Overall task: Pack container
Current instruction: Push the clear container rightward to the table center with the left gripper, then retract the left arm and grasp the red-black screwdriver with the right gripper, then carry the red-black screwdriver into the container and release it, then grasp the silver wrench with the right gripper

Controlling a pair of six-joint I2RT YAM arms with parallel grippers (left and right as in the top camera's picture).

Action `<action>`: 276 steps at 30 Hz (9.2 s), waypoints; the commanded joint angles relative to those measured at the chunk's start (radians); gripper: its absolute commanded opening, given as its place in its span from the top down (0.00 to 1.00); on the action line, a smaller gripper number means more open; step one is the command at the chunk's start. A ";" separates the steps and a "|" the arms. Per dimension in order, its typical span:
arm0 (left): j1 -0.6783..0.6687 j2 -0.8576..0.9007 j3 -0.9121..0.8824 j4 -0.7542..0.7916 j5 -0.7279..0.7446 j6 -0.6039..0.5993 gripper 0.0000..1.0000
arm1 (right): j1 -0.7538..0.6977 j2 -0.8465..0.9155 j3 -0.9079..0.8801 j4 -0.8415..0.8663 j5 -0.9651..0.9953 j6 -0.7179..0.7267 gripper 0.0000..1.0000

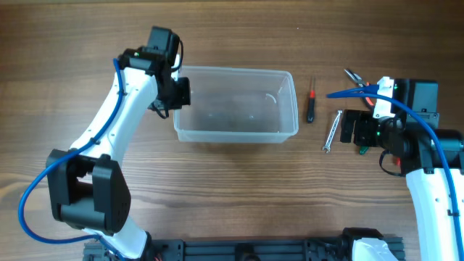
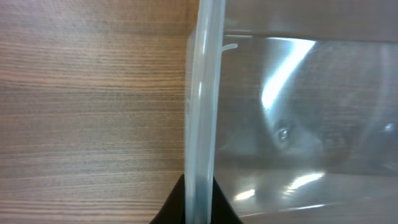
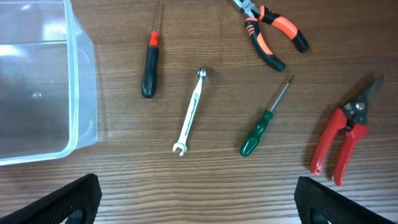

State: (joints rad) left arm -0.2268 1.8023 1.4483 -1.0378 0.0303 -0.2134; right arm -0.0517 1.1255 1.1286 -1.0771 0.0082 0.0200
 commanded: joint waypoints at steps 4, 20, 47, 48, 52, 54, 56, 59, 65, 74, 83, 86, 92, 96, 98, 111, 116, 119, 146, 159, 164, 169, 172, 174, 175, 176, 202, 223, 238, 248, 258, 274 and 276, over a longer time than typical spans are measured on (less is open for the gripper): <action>0.000 -0.034 -0.060 0.040 0.005 -0.006 0.96 | -0.005 -0.013 0.023 -0.009 0.006 -0.018 0.00; 0.000 -0.033 -0.188 0.099 0.005 -0.003 0.79 | -0.005 -0.013 0.023 -0.017 -0.009 -0.018 0.00; 0.188 -0.384 -0.024 0.063 0.002 0.093 0.00 | 0.002 0.003 0.236 -0.155 -0.036 0.171 0.00; 0.221 -0.407 -0.024 0.044 0.002 0.093 0.00 | 0.006 0.019 0.272 -0.154 -0.062 0.170 0.00; 0.349 -0.459 -0.024 -0.016 0.003 0.093 0.00 | 0.023 0.156 0.371 -0.139 -0.099 0.163 0.00; 0.393 -0.454 -0.024 -0.037 0.028 0.093 0.00 | 0.045 0.291 0.418 -0.107 -0.099 0.163 0.00; 0.403 -0.447 -0.024 -0.044 0.058 0.093 0.00 | 0.064 0.380 0.430 -0.055 -0.100 0.166 0.00; 0.402 -0.441 -0.024 -0.044 0.063 0.093 0.00 | 0.106 0.520 0.430 0.042 -0.099 0.202 0.00; 0.402 -0.441 -0.024 -0.046 0.063 0.093 0.00 | 0.176 0.711 0.430 0.089 -0.078 0.238 0.00; 0.402 -0.441 -0.024 -0.056 0.062 0.094 0.00 | 0.177 0.802 0.429 0.123 -0.050 0.271 0.00; 0.403 -0.441 -0.024 -0.056 0.062 0.094 0.00 | 0.175 0.802 0.429 0.123 -0.038 0.267 0.00; 0.403 -0.441 -0.024 -0.060 0.062 0.094 0.00 | 0.175 0.803 0.412 0.123 -0.019 0.272 0.00; 0.403 -0.441 -0.024 -0.075 0.062 0.094 0.00 | 0.172 0.803 0.318 0.171 -0.019 0.289 0.00; 0.403 -0.441 -0.024 -0.078 0.062 0.094 0.00 | 0.153 0.804 0.253 0.222 -0.019 0.298 0.00; 0.403 -0.441 -0.024 -0.079 0.062 0.094 0.00 | 0.141 0.805 0.236 0.252 -0.019 0.296 0.00; 0.403 -0.441 -0.024 -0.078 0.062 0.094 0.00 | 0.135 0.951 0.232 0.307 -0.031 0.245 0.00; 0.403 -0.441 -0.024 -0.078 0.062 0.094 0.00 | 0.136 0.954 0.232 0.309 0.016 0.241 0.00; 0.403 -0.441 -0.024 -0.077 0.062 0.094 0.00 | 0.137 0.954 0.232 0.284 0.022 0.188 0.06; 0.403 -0.441 -0.024 -0.077 0.062 0.094 0.00 | 0.137 0.954 0.232 0.246 0.018 0.189 0.92; 0.403 -0.441 -0.024 -0.077 0.062 0.094 0.00 | 0.140 0.751 0.371 0.185 0.010 0.103 0.96; 0.403 -0.441 -0.024 -0.077 0.062 0.094 0.00 | 0.231 0.501 0.415 0.200 -0.093 -0.206 0.96; 0.402 -0.441 -0.024 -0.077 0.063 0.094 0.00 | 0.414 0.443 0.413 0.095 -0.315 -0.700 0.96; 0.402 -0.441 -0.024 -0.079 0.063 0.094 0.00 | 0.499 0.493 0.397 0.099 -0.293 -0.785 0.96; 0.402 -0.441 -0.024 -0.078 0.063 0.094 0.00 | 0.526 0.554 0.396 0.108 -0.294 -0.809 0.96; 0.402 -0.441 -0.024 -0.078 0.063 0.094 0.00 | 0.535 0.594 0.396 0.120 -0.295 -0.802 0.96; 0.402 -0.441 -0.024 -0.078 0.063 0.094 0.00 | 0.544 0.636 0.396 0.127 -0.299 -0.803 0.96; 0.403 -0.441 -0.024 -0.078 0.062 0.095 0.00 | 0.565 0.839 0.443 0.135 -0.291 -0.452 0.32; 0.403 -0.441 -0.024 -0.078 0.062 0.102 0.00 | 0.079 0.406 0.231 -0.016 0.049 0.660 0.00; 0.403 -0.441 -0.024 -0.078 0.062 0.102 0.00 | 0.068 0.800 0.139 0.196 -0.032 0.458 0.00; 0.403 -0.441 -0.024 -0.079 0.062 0.101 0.00 | 0.029 0.803 0.119 0.253 -0.017 0.371 0.01; 0.402 -0.441 -0.024 -0.079 0.062 0.101 0.00 | 0.028 0.803 0.018 0.327 -0.026 0.346 0.01; 0.403 -0.441 -0.024 -0.079 0.062 0.101 0.00 | 0.028 0.803 0.009 0.326 -0.059 0.346 0.76; 0.403 -0.441 -0.024 -0.078 0.062 0.102 0.00 | 0.028 0.803 0.009 0.326 -0.059 0.346 0.81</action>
State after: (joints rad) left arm 0.1715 1.3575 1.4139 -1.1164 0.0769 -0.1101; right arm -0.0238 1.9114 1.1656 -0.7601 -0.0040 0.3664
